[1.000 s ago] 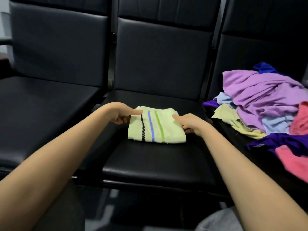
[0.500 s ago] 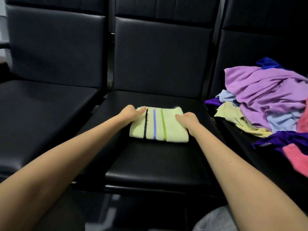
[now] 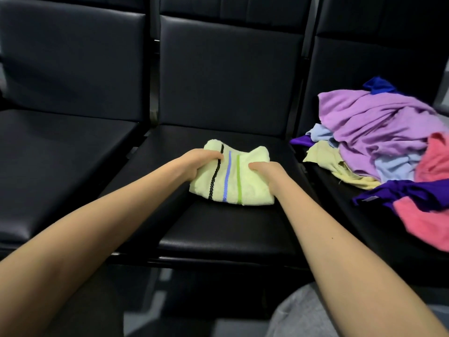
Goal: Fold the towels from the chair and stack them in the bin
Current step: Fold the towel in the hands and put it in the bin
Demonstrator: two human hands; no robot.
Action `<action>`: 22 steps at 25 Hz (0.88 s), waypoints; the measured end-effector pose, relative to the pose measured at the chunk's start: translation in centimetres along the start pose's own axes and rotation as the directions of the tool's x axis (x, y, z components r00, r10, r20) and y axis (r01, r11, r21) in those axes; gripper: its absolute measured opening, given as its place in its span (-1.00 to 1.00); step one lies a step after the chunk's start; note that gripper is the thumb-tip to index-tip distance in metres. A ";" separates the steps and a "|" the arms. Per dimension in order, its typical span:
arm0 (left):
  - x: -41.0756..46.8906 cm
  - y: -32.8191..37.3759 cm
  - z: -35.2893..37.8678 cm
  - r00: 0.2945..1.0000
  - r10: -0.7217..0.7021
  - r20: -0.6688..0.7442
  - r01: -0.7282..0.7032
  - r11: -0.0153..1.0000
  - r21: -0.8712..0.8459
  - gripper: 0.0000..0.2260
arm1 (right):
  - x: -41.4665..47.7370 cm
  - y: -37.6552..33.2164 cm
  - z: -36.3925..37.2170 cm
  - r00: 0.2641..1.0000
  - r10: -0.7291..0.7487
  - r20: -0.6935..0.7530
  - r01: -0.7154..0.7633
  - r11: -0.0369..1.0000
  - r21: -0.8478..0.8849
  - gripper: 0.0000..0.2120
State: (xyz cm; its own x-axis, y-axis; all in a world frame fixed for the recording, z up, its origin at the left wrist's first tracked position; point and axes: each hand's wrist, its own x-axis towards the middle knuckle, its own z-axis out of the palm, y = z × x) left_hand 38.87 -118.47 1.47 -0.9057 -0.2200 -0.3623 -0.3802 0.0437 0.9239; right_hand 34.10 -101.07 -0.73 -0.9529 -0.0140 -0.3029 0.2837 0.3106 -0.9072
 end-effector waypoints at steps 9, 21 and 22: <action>-4.9 4.2 6.6 0.970 0.027 0.242 0.002 0.993 -0.118 -0.75 | -6.3 0.0 -8.9 0.970 -0.197 -0.140 0.193 0.980 -0.046 -0.64; -14.5 2.0 28.9 0.811 0.022 0.585 0.105 0.978 -0.182 -0.82 | -17.7 11.4 -27.4 0.870 0.035 -0.491 0.131 0.945 0.299 -0.65; -15.3 0.7 30.8 0.809 0.008 0.588 0.113 0.979 -0.169 -0.80 | -18.7 12.9 -28.2 0.856 0.042 -0.515 0.121 0.953 0.278 -0.66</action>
State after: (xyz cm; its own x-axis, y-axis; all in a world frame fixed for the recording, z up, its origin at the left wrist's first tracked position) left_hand 46.69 -85.07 3.85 -0.8455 0.3958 -0.3585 -0.4435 -0.1465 0.8842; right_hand 52.58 -70.01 1.42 -0.8591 0.4904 -0.1467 0.1847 0.0297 -0.9823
